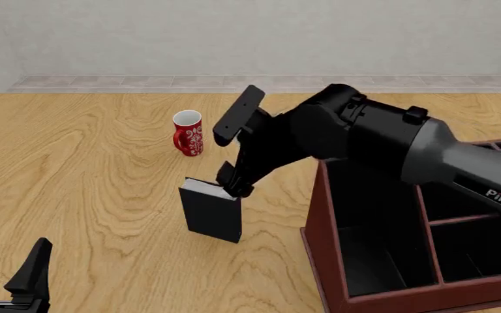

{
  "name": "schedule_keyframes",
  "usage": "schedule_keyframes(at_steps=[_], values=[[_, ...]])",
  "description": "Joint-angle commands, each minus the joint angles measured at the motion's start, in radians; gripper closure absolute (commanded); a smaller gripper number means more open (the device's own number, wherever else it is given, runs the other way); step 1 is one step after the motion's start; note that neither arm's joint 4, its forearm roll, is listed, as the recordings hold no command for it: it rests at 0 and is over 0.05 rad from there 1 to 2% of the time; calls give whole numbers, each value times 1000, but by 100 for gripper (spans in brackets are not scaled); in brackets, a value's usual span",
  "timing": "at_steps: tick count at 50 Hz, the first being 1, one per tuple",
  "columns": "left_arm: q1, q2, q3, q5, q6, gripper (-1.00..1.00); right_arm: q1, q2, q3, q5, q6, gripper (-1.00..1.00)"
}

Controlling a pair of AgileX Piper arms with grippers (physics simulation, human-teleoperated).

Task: Pick up the book and place it in the left compartment of the caddy.

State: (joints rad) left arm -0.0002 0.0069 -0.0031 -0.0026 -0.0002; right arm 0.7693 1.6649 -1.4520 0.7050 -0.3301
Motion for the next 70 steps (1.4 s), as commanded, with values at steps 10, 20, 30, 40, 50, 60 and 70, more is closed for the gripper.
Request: schedule_keyframes(at_steps=[10, 20, 30, 40, 50, 60, 70], values=[[0, 0, 0, 0, 0, -100, -14, 79, -56, 34, -36, -100], [0, 0, 0, 0, 0, -100, -9, 110, -76, 42, -40, -100], [0, 0, 0, 0, 0, -100, -3, 143, -79, 36, -42, -100], [0, 0, 0, 0, 0, -100, -3, 172, -83, 24, -39, -100], [0, 0, 0, 0, 0, -100, -6, 183, -75, 13, -40, -100], [0, 0, 0, 0, 0, -100, 21, 189, -50, -8, -20, -100], [0, 0, 0, 0, 0, -100, 31, 195, -37, -20, -12, -100]])
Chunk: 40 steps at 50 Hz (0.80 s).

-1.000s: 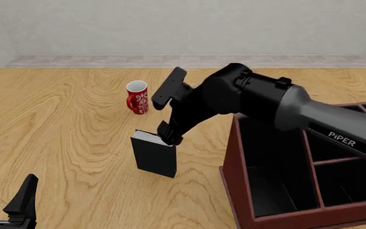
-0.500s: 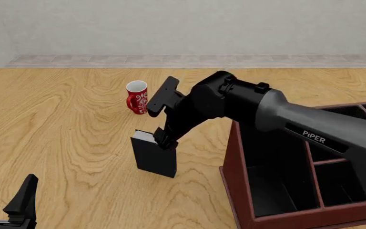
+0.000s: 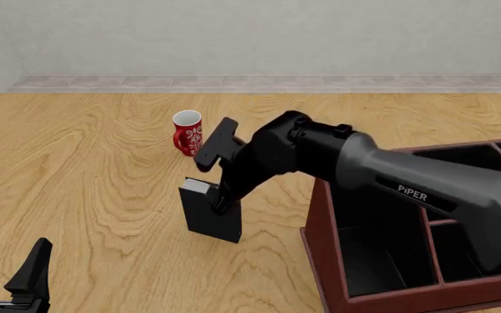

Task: Pick up the book and place it in the left compartment of the caddy.

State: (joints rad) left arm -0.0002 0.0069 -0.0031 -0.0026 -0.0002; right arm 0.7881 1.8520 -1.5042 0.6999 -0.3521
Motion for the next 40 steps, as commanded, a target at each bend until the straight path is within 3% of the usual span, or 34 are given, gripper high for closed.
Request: schedule_keyframes(at_steps=[1, 40], values=[[0, 0, 0, 0, 0, -100, 13, 8, 17, -16, 10, -100], [0, 0, 0, 0, 0, -100, 3, 60, 68, -80, 22, -100]])
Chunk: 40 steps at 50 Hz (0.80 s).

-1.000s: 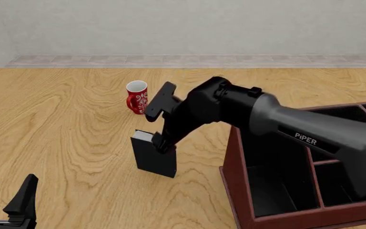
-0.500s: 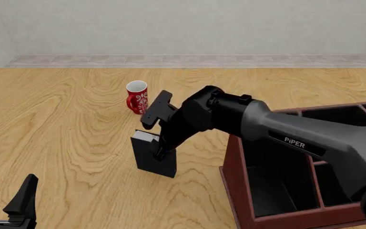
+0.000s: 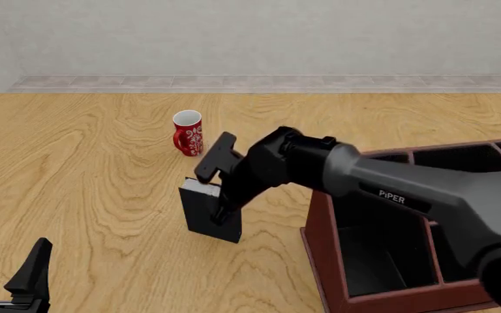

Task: Pick up the book and place it in the left compartment of the caddy.

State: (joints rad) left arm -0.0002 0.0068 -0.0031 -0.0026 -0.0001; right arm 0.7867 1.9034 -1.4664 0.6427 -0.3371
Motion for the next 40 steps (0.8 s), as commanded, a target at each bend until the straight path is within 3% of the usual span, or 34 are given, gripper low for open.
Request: schedule_keyframes(at_steps=[1, 8, 9, 40], values=[[0, 0, 0, 0, 0, -100, 5, 10, 33, -24, 7, -100], [0, 0, 0, 0, 0, -100, 5, 9, 40, -25, 10, -100], [0, 0, 0, 0, 0, -100, 4, 8, 40, -26, 8, 100], [0, 0, 0, 0, 0, -100, 23, -60, -25, 31, 10, 100]])
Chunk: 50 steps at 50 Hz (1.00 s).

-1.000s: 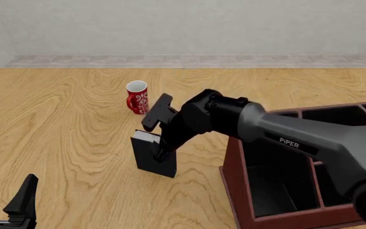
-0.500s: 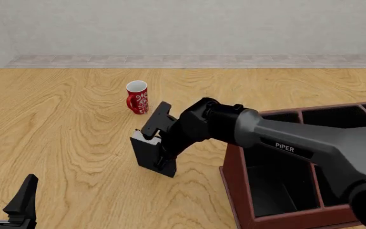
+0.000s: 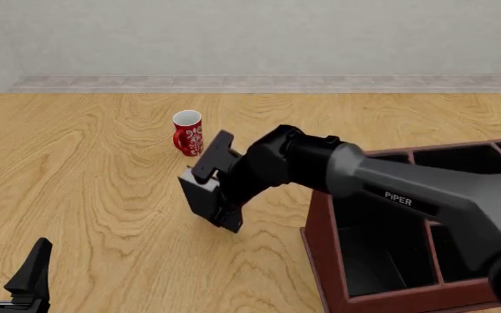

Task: Pick up the book and place it in the left compartment of the caddy.

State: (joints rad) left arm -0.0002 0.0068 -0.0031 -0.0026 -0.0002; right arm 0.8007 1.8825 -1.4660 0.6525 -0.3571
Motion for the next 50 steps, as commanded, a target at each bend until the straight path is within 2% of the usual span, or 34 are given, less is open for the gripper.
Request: schedule_keyframes(at_steps=[1, 31, 50], values=[[0, 0, 0, 0, 0, -100, 7, -42, -28, 24, 30, 100], [0, 0, 0, 0, 0, -100, 25, -200, 6, 95, 55, 100], [0, 0, 0, 0, 0, -100, 50, -295, 70, 100, 102, 100]])
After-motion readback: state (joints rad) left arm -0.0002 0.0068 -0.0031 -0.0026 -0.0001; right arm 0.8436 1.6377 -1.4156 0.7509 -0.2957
